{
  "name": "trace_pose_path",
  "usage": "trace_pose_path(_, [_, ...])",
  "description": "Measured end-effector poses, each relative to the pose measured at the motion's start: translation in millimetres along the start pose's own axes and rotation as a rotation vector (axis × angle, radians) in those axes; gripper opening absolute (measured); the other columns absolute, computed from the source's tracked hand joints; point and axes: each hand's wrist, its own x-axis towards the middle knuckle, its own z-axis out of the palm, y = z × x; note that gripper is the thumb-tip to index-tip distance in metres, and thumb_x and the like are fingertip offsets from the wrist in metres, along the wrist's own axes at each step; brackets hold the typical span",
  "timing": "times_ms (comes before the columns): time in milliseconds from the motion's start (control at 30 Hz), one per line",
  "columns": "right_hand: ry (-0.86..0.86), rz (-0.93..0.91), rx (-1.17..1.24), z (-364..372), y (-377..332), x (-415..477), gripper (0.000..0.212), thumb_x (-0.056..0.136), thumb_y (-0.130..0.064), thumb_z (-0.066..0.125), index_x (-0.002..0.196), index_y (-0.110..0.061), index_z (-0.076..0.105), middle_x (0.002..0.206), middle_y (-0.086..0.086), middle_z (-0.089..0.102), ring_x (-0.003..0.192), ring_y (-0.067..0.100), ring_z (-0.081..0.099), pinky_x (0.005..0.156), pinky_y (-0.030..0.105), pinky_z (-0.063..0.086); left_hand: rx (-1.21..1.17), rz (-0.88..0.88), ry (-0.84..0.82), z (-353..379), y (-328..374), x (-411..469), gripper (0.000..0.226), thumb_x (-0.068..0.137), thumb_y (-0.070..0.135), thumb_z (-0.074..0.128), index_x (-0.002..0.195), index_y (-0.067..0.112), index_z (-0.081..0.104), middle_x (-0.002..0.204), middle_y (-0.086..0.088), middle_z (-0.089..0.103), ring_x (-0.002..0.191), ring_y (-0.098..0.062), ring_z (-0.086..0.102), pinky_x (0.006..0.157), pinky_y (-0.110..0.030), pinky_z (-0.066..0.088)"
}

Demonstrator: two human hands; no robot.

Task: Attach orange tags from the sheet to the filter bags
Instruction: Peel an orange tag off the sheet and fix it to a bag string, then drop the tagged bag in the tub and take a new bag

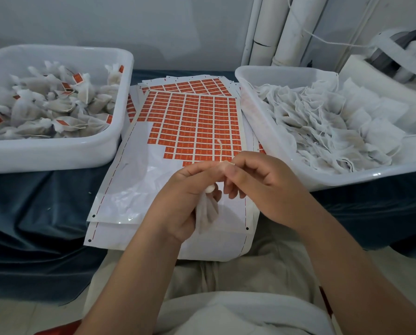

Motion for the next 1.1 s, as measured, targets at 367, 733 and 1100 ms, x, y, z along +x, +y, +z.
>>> trace_pose_path(367, [0.037,0.157,-0.124,11,5,1,0.031,0.111,-0.028,0.046,0.084,-0.02,0.059,0.07,-0.005,0.064,0.064,0.007,0.06,0.065,0.017,0.051,0.169,0.03,0.218,7,-3,0,0.02,0.1,0.039,0.064,0.095,0.031,0.081,0.094,0.01,0.077,0.096,-0.015,0.068,0.098,-0.04,0.055])
trace_pose_path(733, [0.064,0.127,0.093,19,3,2,0.042,0.107,-0.052,0.032,0.107,-0.024,0.064,0.087,-0.003,0.075,0.08,0.016,0.073,0.074,0.022,0.059,0.433,0.382,0.402,6,15,-6,0.019,0.106,0.032,0.055,0.095,0.023,0.068,0.084,0.013,0.073,0.081,-0.004,0.071,0.071,-0.01,0.054])
trace_pose_path(1100, [-0.006,0.056,-0.006,1,-18,-5,0.037,0.104,-0.052,0.036,0.097,-0.042,0.071,0.087,-0.008,0.076,0.085,0.011,0.073,0.076,0.016,0.055,1.06,0.446,0.976,-140,152,46,0.037,0.104,0.037,0.052,0.089,0.014,0.075,0.074,0.001,0.072,0.078,-0.023,0.072,0.079,-0.039,0.057])
